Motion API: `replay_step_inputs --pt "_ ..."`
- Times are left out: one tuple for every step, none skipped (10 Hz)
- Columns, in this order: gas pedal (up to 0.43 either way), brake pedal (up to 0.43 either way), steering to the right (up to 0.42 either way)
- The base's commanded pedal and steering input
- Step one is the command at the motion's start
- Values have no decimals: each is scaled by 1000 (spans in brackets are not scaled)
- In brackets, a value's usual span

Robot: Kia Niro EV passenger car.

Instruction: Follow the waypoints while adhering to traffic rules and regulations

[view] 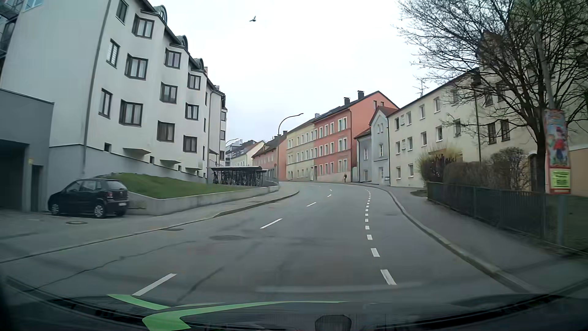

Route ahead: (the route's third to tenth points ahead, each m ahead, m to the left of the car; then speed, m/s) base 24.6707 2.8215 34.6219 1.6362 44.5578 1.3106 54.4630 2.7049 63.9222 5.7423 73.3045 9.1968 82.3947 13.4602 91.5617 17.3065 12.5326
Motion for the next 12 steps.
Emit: replay_step_inputs --pt "189 0 58" --pt "189 0 56" --pt "189 0 55" --pt "189 0 49" --pt "189 0 46" --pt "189 0 45" --pt "189 0 41" --pt "189 0 37" --pt "189 0 32" --pt "189 0 29" --pt "189 0 24" --pt "189 0 20"
